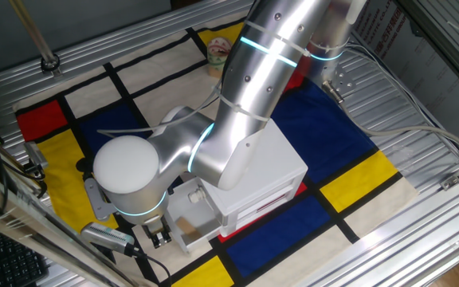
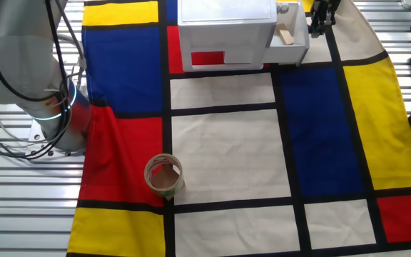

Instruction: Grasp the handle and close the drawer

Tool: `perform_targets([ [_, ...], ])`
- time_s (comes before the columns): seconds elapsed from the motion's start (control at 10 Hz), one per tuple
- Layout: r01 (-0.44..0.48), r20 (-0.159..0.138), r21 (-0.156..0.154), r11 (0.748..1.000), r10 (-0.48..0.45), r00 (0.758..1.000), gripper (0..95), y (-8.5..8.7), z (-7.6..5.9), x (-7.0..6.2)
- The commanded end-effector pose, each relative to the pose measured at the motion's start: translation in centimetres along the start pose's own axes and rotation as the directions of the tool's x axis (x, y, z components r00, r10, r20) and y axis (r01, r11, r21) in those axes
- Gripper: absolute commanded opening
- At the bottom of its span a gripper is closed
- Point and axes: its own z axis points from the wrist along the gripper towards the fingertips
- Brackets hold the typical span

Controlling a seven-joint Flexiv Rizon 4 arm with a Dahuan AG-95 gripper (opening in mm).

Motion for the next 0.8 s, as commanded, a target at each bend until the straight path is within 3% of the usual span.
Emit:
perform_targets([
  [0.1, 0.009, -0.004, -0.002, 1.0, -0.009, 1.0, 0.0, 0.03, -0.04, 0.04],
  [0.8, 0.019, -0.015, -0.007, 1.0, -0.019, 1.0, 0.0, 0.02, -0.2, 0.04],
])
